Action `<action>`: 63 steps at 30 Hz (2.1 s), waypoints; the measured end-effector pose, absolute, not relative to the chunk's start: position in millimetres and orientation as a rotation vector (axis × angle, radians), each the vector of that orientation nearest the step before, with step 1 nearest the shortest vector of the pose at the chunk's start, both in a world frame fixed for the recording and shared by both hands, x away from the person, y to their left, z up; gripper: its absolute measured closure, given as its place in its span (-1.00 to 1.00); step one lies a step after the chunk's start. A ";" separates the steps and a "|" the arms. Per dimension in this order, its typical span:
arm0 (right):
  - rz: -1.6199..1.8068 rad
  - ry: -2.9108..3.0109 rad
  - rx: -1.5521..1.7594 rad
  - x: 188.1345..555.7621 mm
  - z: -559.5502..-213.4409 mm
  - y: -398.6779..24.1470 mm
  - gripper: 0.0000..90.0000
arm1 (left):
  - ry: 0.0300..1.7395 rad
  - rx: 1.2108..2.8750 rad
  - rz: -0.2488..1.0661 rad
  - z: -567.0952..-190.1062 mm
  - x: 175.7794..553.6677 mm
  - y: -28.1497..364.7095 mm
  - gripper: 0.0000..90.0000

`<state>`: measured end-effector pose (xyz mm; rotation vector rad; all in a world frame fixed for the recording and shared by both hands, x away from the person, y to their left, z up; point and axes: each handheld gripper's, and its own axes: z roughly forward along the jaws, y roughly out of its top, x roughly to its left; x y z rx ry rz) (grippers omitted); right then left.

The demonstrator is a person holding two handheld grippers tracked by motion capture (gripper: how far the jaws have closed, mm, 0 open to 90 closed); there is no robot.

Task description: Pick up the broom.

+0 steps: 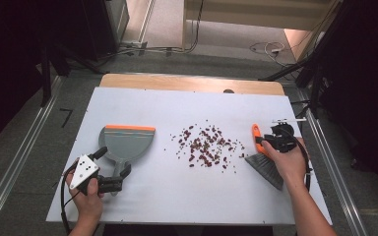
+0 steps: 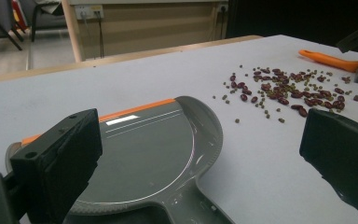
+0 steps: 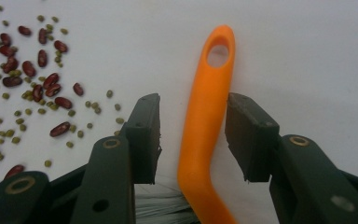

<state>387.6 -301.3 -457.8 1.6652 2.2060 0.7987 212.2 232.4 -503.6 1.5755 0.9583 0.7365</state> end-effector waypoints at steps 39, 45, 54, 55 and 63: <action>0.679 2.124 1.773 390.5 -469.3 -288.8 0.49 | 0.963 1.573 0.755 -502.1 211.3 232.2 -1.00; 0.878 2.039 1.671 367.4 -454.0 -297.6 0.49 | 0.966 1.569 0.757 -501.3 210.9 232.6 -1.00; 1.250 1.857 1.563 331.2 -444.2 -323.6 0.49 | 0.962 1.570 0.769 -499.9 210.3 231.2 -1.00; 1.289 1.840 1.548 328.6 -443.7 -325.7 0.49 | 0.963 1.570 0.769 -499.9 210.2 230.8 -1.00; 1.541 1.763 1.451 312.7 -439.6 -337.0 0.49 | 0.950 1.575 0.792 -496.6 207.7 227.6 -1.00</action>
